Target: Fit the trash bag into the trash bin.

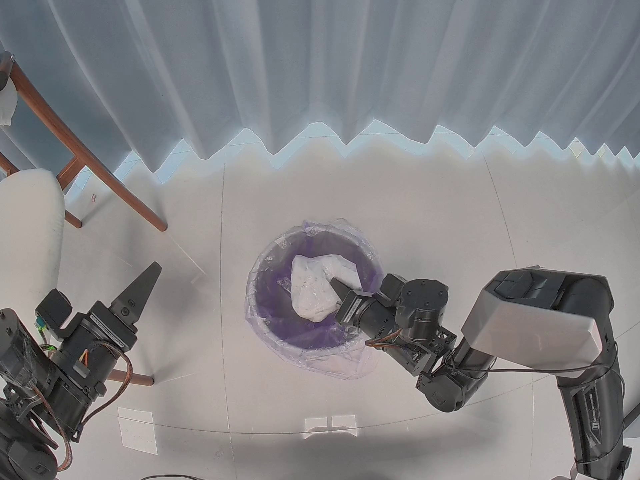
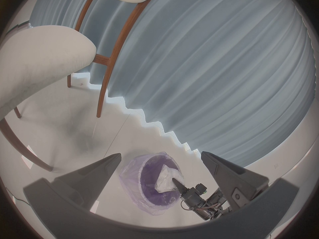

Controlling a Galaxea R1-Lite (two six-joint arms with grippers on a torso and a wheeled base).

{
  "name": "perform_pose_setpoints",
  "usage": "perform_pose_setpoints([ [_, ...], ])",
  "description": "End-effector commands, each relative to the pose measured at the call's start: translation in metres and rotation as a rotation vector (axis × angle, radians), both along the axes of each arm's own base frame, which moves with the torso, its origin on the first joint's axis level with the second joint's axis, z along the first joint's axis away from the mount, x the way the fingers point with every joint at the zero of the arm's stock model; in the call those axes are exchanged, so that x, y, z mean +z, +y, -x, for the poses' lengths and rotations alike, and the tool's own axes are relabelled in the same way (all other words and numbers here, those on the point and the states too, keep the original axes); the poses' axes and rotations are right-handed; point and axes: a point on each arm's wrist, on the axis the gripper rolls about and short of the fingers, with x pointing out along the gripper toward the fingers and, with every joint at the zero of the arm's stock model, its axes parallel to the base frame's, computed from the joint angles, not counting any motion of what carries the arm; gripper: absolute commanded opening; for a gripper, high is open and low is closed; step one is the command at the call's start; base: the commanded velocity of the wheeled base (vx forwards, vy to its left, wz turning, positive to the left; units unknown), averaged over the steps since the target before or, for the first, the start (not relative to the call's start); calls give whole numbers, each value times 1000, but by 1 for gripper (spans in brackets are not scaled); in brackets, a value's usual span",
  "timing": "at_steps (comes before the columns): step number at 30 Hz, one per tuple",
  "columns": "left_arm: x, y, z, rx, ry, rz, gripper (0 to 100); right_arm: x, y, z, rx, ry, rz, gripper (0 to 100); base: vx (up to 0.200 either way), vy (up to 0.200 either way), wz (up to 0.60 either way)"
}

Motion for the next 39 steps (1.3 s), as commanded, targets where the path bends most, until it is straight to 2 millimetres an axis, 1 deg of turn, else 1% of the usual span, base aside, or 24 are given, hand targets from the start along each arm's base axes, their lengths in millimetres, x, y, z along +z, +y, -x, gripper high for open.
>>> perform_pose_setpoints([
  [1, -4, 1, 2, -1, 18, -8, 100, 8, 0, 0, -3, -14, -10, 0, 0, 0, 0],
  [2, -4, 1, 2, -1, 18, -10, 100, 12, 0, 1, -2, -21, -16, 0, 0, 0, 0],
  [3, -4, 1, 2, -1, 20, -9, 100, 14, 0, 2, 0, -24, -17, 100, 0, 0, 0],
  [6, -4, 1, 2, -1, 18, -8, 100, 19, -1, 2, -17, -43, -35, 100, 0, 0, 0],
  [9, -4, 1, 2, -1, 17, -9, 100, 32, -6, 7, -43, -74, -64, 100, 0, 0, 0],
  [14, -3, 2, 2, 2, 15, -9, 100, 56, -30, 38, -43, -71, -73, 100, 0, 0, 0],
  [17, -2, 3, 3, 7, 7, -13, 100, 75, -55, 59, -65, -83, -83, 100, 0, 0, 0],
  [20, 5, 5, 8, 8, -37, -8, 100, 95, -96, 77, -149, -88, -79, 100, 0, 0, 0],
  [23, 14, 11, 16, 30, -108, -30, 100, 115, -149, 96, -275, -116, -77, 100, 0, 0, 0],
  [25, 20, 27, 15, 145, -151, -84, 100, 128, -184, 112, -375, -159, -70, 100, 0, 0, 0],
  [27, 28, 59, 20, 367, -209, -175, 100, 141, -224, 125, -528, -230, -22, 100, 0, 0, 0],
  [28, 32, 68, 26, 434, -232, -214, 100, 146, -243, 130, -610, -267, 10, 100, 0, 0, 0],
  [29, 33, 71, 28, 445, -241, -225, 100, 148, -249, 132, -637, -278, 21, 100, 0, 0, 0],
  [30, 39, 74, 40, 420, -303, -269, 100, 160, -282, 146, -775, -349, 65, 100, 0, 0, 0],
  [32, 41, 73, 53, 355, -326, -317, 100, 171, -304, 167, -851, -411, 93, 100, 0, 0, 0],
  [33, 40, 72, 59, 336, -320, -358, 100, 176, -310, 181, -860, -440, 112, 100, 0, 0, 0],
  [35, 34, 70, 71, 309, -289, -435, 100, 184, -312, 204, -839, -486, 144, 100, 0, 0, 0],
  [36, 32, 70, 78, 301, -275, -456, 100, 187, -309, 216, -818, -503, 163, 100, 0, 0, 0],
  [37, 31, 70, 78, 302, -270, -458, 100, 187, -309, 217, -815, -503, 165, 100, 0, 0, 0],
  [38, 26, 69, 89, 283, -239, -462, 100, 190, -302, 236, -791, -506, 195, 100, 0, 0, 0],
  [39, 24, 68, 94, 269, -227, -464, 100, 190, -298, 247, -784, -491, 206, 100, 0, 0, 0],
])
